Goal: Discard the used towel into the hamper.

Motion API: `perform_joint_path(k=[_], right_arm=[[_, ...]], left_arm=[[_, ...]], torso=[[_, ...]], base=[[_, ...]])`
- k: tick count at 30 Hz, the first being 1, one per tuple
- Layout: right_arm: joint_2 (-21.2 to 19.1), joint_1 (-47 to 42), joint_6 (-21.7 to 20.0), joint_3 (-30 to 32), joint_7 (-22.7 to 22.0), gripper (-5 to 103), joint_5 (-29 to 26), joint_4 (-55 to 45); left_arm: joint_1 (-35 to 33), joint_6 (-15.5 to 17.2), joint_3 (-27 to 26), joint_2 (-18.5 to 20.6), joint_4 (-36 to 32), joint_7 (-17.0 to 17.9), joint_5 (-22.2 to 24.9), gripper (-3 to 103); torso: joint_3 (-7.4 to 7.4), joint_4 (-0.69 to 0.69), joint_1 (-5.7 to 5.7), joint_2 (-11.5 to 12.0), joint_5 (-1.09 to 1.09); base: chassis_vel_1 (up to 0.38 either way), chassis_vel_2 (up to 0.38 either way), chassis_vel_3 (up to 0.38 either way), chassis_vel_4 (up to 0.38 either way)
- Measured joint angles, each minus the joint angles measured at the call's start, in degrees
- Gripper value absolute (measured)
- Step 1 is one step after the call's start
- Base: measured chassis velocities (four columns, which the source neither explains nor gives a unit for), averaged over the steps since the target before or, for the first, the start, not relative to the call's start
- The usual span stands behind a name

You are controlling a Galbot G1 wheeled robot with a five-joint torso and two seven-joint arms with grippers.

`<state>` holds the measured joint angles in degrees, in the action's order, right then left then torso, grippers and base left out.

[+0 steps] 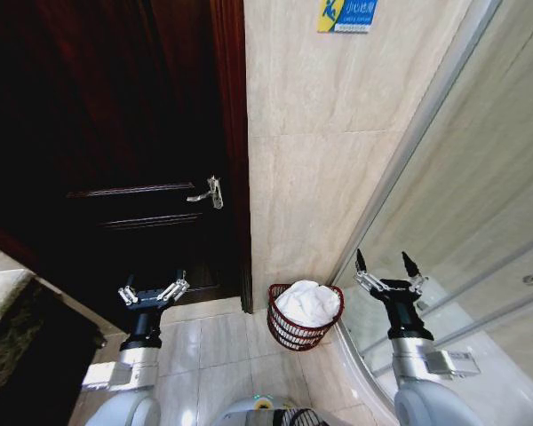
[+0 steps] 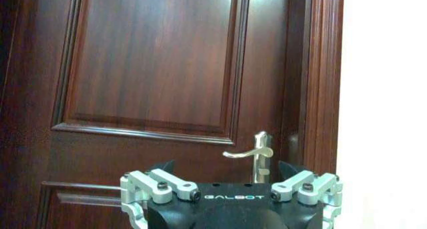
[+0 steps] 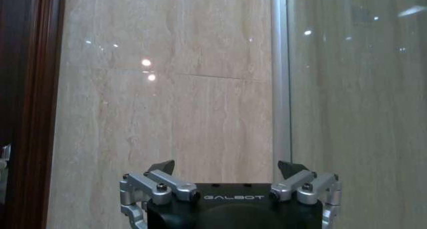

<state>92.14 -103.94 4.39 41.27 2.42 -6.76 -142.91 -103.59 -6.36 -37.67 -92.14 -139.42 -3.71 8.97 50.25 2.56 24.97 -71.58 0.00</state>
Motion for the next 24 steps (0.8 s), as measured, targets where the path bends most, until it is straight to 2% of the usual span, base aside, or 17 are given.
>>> perform_joint_path(k=[7, 16, 24], right_arm=[[0.0, 0.0, 0.0, 0.0, 0.0, 100, 0.0, 0.0], [0.0, 0.0, 0.0, 0.0, 0.0, 100, 0.0, 0.0], [0.0, 0.0, 0.0, 0.0, 0.0, 100, 0.0, 0.0]], left_arm=[[0.0, 0.0, 0.0, 0.0, 0.0, 0.0, 0.0, 100], [0.0, 0.0, 0.0, 0.0, 0.0, 0.0, 0.0, 100], [0.0, 0.0, 0.0, 0.0, 0.0, 0.0, 0.0, 100]], torso=[[0.0, -0.01, 0.0, 0.0, 0.01], [0.0, 0.0, 0.0, 0.0, -0.02], [0.0, 0.0, 0.0, 0.0, 0.01]], base=[[0.014, 0.02, -0.004, -0.004], [0.114, 0.094, -0.042, -0.04], [0.0, -0.001, 0.014, 0.008]])
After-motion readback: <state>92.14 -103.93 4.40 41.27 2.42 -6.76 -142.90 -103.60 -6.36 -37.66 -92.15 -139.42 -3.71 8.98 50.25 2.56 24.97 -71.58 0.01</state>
